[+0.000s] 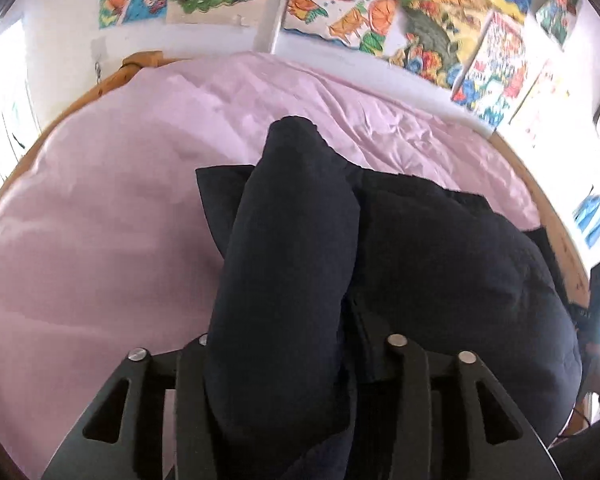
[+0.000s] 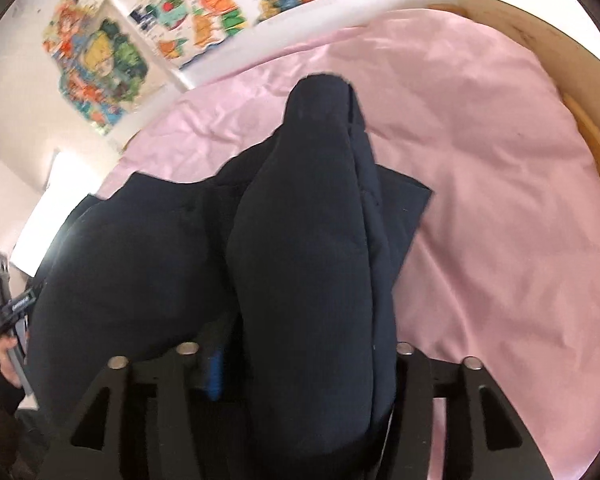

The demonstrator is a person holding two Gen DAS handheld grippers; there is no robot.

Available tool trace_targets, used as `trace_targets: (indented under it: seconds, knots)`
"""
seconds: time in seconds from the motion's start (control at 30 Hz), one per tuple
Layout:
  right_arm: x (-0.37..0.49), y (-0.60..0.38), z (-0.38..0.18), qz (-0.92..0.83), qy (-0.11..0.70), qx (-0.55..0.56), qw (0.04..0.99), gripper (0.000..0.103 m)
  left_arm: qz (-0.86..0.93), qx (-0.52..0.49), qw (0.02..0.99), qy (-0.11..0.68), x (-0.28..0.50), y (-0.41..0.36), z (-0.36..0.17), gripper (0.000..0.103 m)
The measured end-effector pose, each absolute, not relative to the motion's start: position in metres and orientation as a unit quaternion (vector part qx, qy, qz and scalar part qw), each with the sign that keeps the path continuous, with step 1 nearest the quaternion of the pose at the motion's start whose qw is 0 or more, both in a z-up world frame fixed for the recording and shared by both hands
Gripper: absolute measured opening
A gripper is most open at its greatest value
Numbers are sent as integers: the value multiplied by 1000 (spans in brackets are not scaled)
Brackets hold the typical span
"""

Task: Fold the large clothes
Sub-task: 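Open both grippers and lift them off the folded jacket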

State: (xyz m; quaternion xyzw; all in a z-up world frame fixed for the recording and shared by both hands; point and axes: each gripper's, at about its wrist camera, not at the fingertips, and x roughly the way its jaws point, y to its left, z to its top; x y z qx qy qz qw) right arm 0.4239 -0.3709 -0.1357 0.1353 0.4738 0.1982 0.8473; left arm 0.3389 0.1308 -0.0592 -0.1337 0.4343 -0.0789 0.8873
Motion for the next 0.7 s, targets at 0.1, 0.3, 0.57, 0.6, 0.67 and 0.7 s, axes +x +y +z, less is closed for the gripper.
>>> trace_targets:
  seconds: [0.1,0.3,0.57,0.6,0.67,0.7]
  knots:
    - [413,-371,-140,188,455,137,859,64,-90,-161,892,412,334,145,-67,44]
    - [407,-364,-138,182,447,116,868,74,-83,-187,889,410,332,156,-61,50]
    - [392,-360,-116,144,423,73,892,96,-43,-193,892,406,312,154,-42,91]
    - [388,-358,-110,140,418,66,895,99,-33,-208,890,404,308,156,-40,91]
    - [382,-353,-102,133,410,55,901,103,-24,-236,885,401,301,159,-36,92]
    - [375,-352,-96,127,400,49,906,103,-16,-248,883,399,295,159,-33,92]
